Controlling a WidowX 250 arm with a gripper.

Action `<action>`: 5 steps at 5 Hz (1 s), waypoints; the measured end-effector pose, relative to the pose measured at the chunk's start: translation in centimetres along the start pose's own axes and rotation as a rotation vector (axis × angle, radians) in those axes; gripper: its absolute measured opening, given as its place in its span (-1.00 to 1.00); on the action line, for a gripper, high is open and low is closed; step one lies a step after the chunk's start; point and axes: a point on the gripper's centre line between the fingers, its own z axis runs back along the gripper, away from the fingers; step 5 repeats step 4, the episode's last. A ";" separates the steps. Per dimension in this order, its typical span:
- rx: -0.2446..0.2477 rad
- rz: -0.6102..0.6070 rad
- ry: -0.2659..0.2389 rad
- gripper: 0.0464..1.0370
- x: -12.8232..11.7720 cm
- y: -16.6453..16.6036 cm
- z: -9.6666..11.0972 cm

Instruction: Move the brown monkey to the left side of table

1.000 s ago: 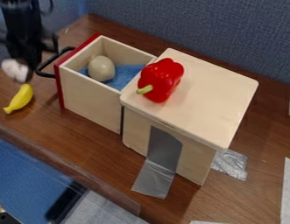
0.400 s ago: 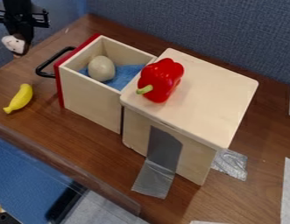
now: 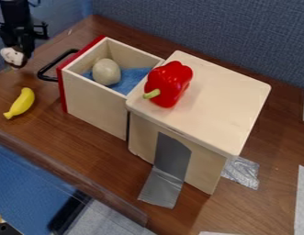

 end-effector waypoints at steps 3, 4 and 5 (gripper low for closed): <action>-0.019 -0.037 -0.075 0.93 0.6 -0.2 3.2; -0.021 -0.054 -0.089 0.93 0.2 -0.1 4.3; -0.021 -0.054 -0.089 0.93 0.2 -0.1 4.3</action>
